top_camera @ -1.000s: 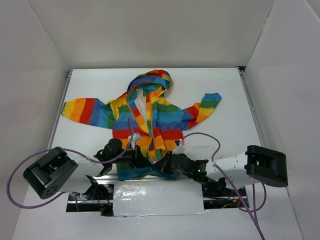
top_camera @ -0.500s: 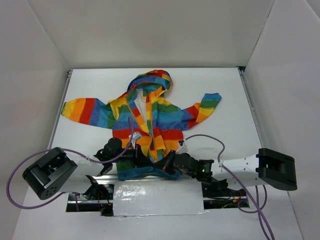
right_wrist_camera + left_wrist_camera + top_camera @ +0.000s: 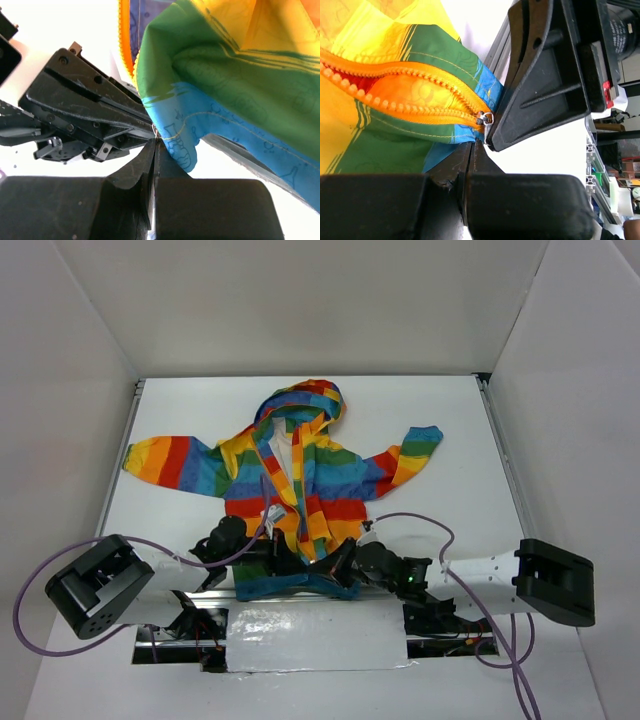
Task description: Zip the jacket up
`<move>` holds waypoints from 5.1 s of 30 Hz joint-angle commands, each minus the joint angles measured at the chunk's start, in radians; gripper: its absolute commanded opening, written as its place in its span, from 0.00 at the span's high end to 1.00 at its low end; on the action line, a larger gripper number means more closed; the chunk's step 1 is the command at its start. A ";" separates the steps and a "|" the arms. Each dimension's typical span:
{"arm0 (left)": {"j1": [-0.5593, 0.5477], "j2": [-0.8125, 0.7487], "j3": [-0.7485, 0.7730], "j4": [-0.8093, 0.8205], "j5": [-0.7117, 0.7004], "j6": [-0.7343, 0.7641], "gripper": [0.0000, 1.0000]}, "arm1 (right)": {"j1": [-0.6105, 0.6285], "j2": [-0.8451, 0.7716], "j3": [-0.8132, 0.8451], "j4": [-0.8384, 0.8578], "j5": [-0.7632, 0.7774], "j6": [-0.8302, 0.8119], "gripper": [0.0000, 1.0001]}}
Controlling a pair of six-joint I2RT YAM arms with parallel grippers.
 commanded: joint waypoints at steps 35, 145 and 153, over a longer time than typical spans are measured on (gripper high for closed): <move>-0.058 -0.015 0.045 -0.048 0.001 0.072 1.00 | -0.381 0.164 0.136 0.179 -0.336 -0.166 1.00; -0.026 -0.850 1.020 -2.059 -1.625 -0.058 0.01 | -1.032 -0.928 0.860 -1.410 -0.139 -1.218 0.00; -0.026 -0.866 0.988 -2.021 -1.611 -0.043 0.01 | -1.032 -0.925 0.851 -1.403 -0.159 -1.218 0.00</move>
